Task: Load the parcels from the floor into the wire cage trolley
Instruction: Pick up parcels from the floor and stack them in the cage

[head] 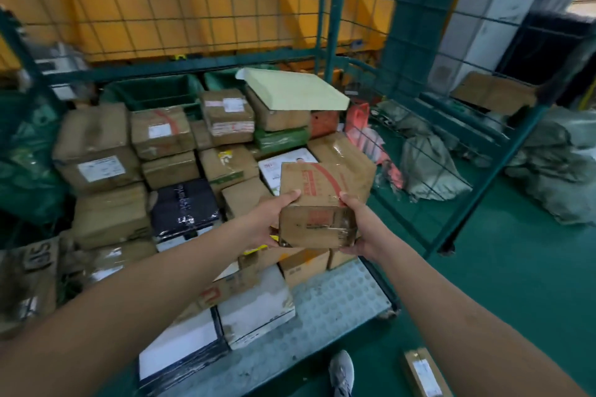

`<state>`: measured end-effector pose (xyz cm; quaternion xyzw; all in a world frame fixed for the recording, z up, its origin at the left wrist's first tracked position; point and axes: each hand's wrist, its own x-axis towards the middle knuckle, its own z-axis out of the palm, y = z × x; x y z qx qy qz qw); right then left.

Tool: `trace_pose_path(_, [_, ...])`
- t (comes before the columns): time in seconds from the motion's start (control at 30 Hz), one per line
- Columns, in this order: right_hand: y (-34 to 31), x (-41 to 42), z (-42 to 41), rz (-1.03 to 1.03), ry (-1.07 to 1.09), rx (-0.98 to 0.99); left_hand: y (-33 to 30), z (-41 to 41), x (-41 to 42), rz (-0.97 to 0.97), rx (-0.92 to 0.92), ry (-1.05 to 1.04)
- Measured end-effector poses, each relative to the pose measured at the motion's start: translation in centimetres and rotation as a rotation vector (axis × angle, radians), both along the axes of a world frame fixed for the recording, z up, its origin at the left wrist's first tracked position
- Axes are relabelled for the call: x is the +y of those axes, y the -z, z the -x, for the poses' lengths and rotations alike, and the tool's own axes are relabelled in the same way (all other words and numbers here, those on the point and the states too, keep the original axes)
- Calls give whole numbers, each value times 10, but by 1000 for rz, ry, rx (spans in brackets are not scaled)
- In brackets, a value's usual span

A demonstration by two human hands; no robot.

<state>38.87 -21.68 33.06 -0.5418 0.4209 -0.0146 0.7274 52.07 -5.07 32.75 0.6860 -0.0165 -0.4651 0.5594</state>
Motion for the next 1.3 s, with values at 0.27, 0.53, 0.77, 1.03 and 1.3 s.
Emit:
trace_pose_path(0.27, [2, 3, -111, 26, -186, 28, 8, -75, 23, -8, 12, -204])
trace_pose_path(0.53, [8, -22, -226, 11, -404, 12, 5, -156, 15, -36, 14, -388])
trace_pose_path(0.77, [17, -43, -312, -35, -571, 52, 17, -214, -1, -78, 45, -579])
trace_pose_path(1.03, [48, 1, -369, -99, -766, 189, 48, -241, 44, -207, 172, -715])
trace_pose_path(1.3, [104, 92, -412, -65, -911, 271, 80, -255, 135, -275, 190, -752])
